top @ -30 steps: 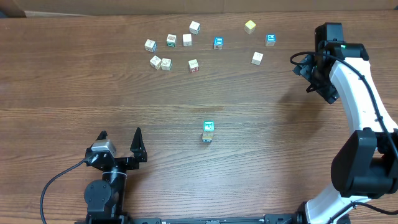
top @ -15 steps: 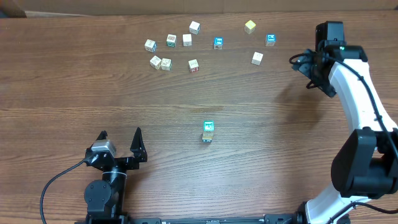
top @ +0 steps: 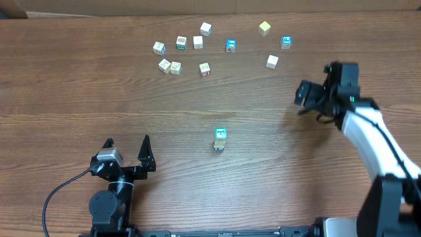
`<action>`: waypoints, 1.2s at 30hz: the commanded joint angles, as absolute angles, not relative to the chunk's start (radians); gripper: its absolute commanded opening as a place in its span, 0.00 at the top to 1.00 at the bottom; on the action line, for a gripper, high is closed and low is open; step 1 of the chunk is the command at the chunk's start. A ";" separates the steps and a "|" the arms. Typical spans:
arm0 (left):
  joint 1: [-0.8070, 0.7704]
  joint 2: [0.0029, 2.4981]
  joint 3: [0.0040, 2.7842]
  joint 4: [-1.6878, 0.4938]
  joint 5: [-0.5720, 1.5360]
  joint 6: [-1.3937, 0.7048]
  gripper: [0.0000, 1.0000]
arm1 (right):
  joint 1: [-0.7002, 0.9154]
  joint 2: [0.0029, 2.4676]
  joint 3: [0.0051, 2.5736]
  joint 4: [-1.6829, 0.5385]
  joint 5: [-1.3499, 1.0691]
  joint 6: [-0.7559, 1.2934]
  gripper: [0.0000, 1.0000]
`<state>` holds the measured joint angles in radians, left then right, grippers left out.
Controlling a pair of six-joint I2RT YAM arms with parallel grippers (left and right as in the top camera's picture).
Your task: Form a tower
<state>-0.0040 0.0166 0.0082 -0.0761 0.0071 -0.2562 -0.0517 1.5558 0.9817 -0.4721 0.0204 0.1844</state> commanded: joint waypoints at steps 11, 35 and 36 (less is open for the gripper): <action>0.004 0.004 0.005 -0.078 0.018 -0.251 0.01 | -0.050 1.183 0.451 -0.268 0.014 0.156 0.00; 0.004 0.004 0.005 -0.078 0.018 -0.251 0.01 | -0.049 0.748 0.042 0.097 -0.074 0.155 0.00; 0.004 0.004 0.005 -0.078 0.018 -0.251 0.01 | -0.049 0.733 0.035 0.096 -0.079 0.155 0.00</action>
<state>-0.0040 0.0158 0.0082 -0.0769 0.0074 -0.2562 -0.0517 0.7765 0.0608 0.0887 -0.0574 0.1566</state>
